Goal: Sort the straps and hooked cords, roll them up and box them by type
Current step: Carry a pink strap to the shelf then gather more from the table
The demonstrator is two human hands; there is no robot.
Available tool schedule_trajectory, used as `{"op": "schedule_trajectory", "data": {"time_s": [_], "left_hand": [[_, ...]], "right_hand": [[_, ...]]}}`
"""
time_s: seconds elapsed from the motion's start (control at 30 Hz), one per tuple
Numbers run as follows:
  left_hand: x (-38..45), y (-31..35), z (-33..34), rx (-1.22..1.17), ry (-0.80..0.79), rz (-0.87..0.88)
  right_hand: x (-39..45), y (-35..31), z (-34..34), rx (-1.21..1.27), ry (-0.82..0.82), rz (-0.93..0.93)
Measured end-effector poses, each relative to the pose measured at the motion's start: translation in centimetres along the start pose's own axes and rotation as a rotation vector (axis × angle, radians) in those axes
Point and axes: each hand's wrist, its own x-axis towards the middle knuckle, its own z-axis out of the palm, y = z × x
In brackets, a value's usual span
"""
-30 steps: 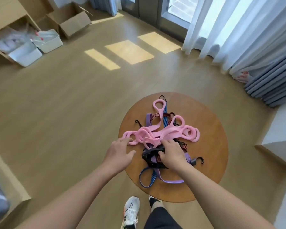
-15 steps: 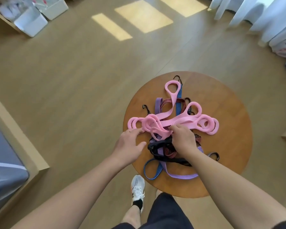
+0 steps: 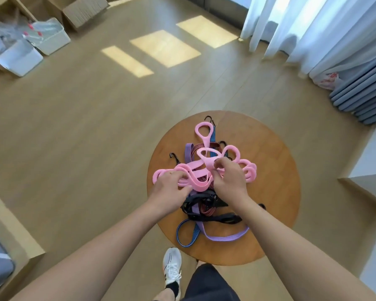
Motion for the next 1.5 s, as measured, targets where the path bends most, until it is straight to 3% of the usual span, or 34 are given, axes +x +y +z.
{"op": "schedule_trajectory", "data": {"time_s": [0.07,0.2,0.37,0.53,0.83,1.13,1.3,1.4,1.5], "left_hand": [[-0.1,1.4,-0.5,-0.042,-0.002,0.018],[-1.2,4.8,-2.4,-0.122,-0.031,0.121],[-3.5,8.7,-4.2,-0.243,-0.101,0.317],[-7.2,11.8,-6.1,-0.433,-0.086,0.509],[-14.9,15.4,-7.9,-0.397,-0.161,0.780],[-21.8,17.9,-5.9,-0.319,-0.229,0.946],[-24.8,18.1,-3.4,-0.335,-0.397,0.939],[-26.6,18.4,-1.8,-0.226,-0.415,0.981],[-28.6,19.0,-0.4,0.014,-0.313,1.105]], "right_hand": [[0.0,-1.9,-2.2,0.179,0.035,0.101],[-1.2,-5.8,-7.2,0.354,0.117,0.133],[-4.6,-10.9,-12.5,0.612,0.173,0.108],[-9.0,-14.5,-16.2,0.716,0.368,0.071],[-18.6,-16.1,-18.8,0.760,0.664,0.202],[-28.9,-14.6,-17.3,0.644,0.712,0.256],[-33.6,-13.5,-15.9,0.513,0.780,0.287],[-35.7,-12.8,-15.9,0.389,0.824,0.290],[-37.6,-11.8,-16.3,0.316,0.924,0.321]]}}
